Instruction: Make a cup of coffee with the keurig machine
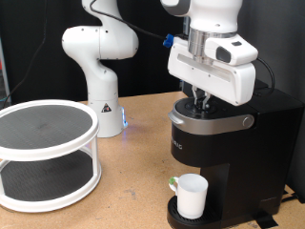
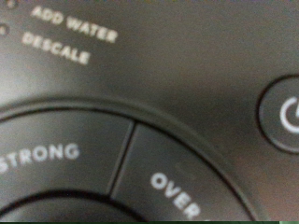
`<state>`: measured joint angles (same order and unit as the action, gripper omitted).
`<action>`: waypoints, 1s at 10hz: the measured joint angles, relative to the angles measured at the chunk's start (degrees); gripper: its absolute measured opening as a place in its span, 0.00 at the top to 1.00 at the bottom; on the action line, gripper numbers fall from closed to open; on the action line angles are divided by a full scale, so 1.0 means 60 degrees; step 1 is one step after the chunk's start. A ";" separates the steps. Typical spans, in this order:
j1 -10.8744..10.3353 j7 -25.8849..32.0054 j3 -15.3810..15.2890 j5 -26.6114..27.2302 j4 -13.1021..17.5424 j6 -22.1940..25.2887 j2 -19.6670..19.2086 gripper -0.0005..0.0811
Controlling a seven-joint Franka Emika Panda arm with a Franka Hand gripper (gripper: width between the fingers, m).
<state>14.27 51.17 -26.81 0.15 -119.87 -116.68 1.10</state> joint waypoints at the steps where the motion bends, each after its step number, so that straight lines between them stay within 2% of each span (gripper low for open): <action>1: 0.0000 -0.0011 -0.0004 -0.0018 0.0058 0.0073 -0.0049 0.99; 6: 0.0000 -0.0108 -0.0004 -0.0028 0.0151 0.0152 -0.0121 0.99; 8: 0.0039 -0.0217 0.0019 0.0243 -0.0115 -0.0471 0.0040 0.99; 10: 0.0053 0.0161 0.0146 0.1016 -0.0630 -0.1406 0.0362 0.99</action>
<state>14.59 52.13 -25.93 6.24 -123.65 -125.11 3.28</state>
